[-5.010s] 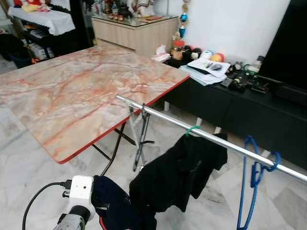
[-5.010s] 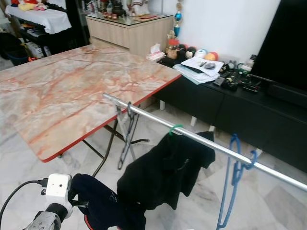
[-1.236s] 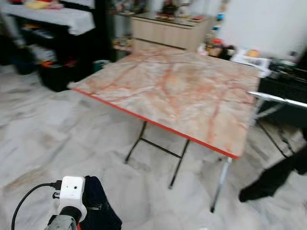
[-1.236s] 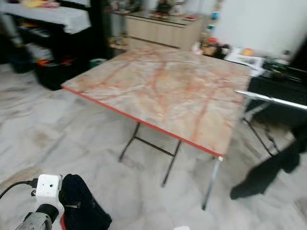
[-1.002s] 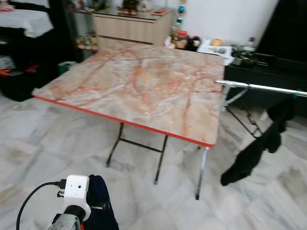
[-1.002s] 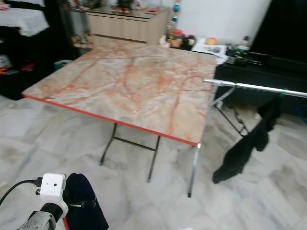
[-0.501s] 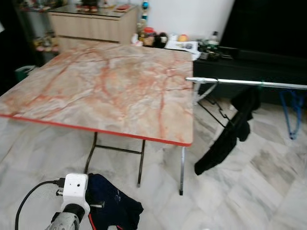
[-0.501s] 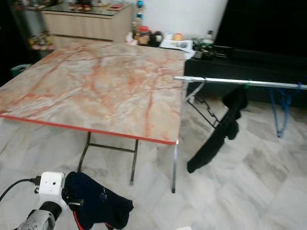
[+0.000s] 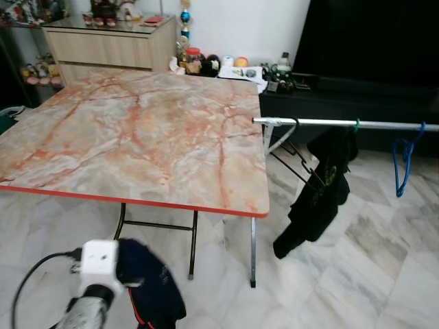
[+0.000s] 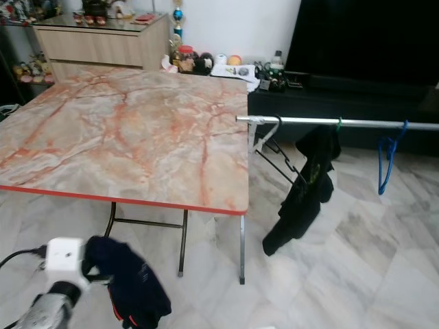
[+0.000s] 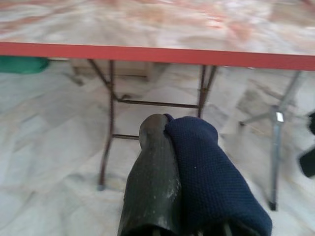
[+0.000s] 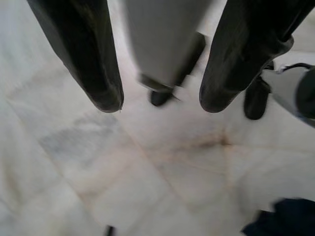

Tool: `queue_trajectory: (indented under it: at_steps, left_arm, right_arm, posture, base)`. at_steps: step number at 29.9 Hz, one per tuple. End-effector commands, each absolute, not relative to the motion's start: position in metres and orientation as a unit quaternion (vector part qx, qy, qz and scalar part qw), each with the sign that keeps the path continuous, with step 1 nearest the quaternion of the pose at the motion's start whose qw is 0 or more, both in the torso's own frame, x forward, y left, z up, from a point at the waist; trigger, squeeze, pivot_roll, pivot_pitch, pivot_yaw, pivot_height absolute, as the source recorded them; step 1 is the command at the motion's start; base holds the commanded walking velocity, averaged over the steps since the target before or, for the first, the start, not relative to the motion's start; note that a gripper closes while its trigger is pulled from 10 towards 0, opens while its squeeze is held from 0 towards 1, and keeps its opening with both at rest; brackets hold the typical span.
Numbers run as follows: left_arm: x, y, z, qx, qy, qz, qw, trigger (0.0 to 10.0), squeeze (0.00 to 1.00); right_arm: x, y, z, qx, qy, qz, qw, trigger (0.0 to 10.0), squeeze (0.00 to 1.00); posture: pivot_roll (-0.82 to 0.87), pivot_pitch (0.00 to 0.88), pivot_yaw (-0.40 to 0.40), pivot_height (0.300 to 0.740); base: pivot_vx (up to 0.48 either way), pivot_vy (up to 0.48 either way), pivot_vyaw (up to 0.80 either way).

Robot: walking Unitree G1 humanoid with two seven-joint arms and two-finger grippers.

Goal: Hang hanger

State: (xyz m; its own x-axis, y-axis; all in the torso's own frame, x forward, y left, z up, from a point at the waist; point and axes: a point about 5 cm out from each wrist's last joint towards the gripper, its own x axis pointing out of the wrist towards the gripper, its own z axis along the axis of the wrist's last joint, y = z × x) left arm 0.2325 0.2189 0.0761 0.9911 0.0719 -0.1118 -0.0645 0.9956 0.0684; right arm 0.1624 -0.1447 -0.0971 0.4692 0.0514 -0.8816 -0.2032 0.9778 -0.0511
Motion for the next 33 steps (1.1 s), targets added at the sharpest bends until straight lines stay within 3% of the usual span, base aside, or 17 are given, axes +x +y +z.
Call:
queue_trajectory:
  at_steps: [1, 9, 17, 33]
  left_arm:
    - [0.235, 0.214, 0.087, 0.019, 0.035, 0.033, 0.999, 10.0, 0.0]
    - [0.233, 0.231, 0.118, 0.019, -0.015, 0.068, 0.997, 10.0, 0.0]
    - [0.229, 0.243, 0.122, 0.033, -0.015, 0.077, 0.996, 10.0, 0.0]
    - [0.246, 0.248, 0.156, 0.04, -0.064, 0.074, 0.994, 10.0, 0.0]
  right_arm:
    - [0.157, -0.157, -0.099, -0.077, 0.517, 0.059, 0.851, 10.0, 0.0]
    - [0.158, -0.156, -0.098, -0.063, 0.508, 0.056, 0.857, 10.0, 0.0]
    - [0.158, -0.156, -0.098, -0.062, 0.507, 0.059, 0.858, 10.0, 0.0]
    - [0.158, -0.154, -0.098, -0.05, 0.505, 0.065, 0.859, 10.0, 0.0]
  posture:
    - [0.22, 0.0, -0.002, 0.74]
    - [0.23, 0.0, -0.003, 0.74]
    - [0.24, 0.0, -0.001, 0.74]
    - [0.23, 0.0, -0.001, 0.74]
  base:
    - [0.0, 0.0, 0.0]
    - [0.0, 0.0, 0.0]
    - [0.0, 0.0, 0.0]
    - [0.44, 0.0, 0.0]
